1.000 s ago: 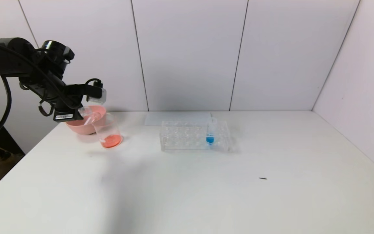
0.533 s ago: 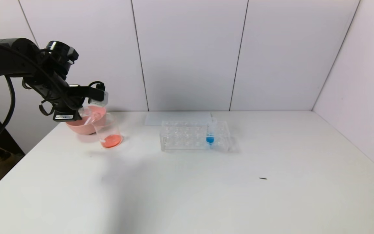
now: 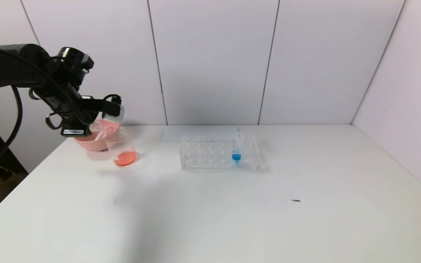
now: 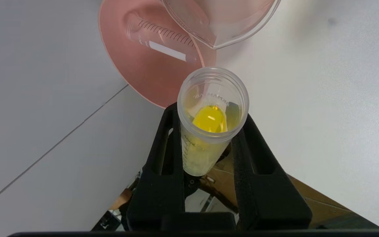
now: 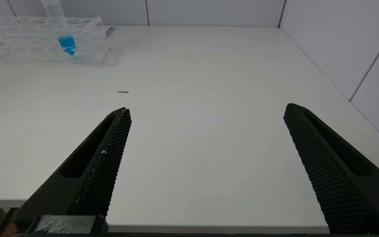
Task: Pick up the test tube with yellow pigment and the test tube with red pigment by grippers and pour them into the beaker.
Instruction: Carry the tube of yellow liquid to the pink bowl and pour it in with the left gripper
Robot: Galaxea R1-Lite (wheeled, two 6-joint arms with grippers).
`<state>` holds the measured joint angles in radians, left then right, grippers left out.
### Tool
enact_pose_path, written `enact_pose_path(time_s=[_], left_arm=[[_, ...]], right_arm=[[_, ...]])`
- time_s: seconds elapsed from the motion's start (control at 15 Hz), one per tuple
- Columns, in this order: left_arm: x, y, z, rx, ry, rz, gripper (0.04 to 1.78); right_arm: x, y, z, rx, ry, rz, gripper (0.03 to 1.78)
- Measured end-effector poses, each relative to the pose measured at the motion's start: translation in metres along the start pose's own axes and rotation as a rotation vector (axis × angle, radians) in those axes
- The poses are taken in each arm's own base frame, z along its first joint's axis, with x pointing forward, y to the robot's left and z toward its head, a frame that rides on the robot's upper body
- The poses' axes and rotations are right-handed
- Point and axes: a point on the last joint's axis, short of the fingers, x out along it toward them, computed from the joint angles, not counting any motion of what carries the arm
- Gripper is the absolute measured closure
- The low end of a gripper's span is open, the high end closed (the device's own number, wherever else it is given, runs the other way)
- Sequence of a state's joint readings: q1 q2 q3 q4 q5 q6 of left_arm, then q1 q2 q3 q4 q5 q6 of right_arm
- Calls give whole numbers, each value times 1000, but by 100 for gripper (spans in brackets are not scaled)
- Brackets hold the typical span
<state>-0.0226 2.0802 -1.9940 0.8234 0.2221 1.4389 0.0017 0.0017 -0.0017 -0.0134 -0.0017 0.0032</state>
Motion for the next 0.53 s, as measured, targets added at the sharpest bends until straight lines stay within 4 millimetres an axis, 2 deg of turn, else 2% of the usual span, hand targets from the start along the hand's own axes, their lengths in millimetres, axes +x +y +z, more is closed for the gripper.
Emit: enact_pose_path(time_s=[0.53], left_arm=[[5, 0, 7, 18, 37, 5, 138]], right_arm=[[0, 0, 0, 0, 0, -1, 11]])
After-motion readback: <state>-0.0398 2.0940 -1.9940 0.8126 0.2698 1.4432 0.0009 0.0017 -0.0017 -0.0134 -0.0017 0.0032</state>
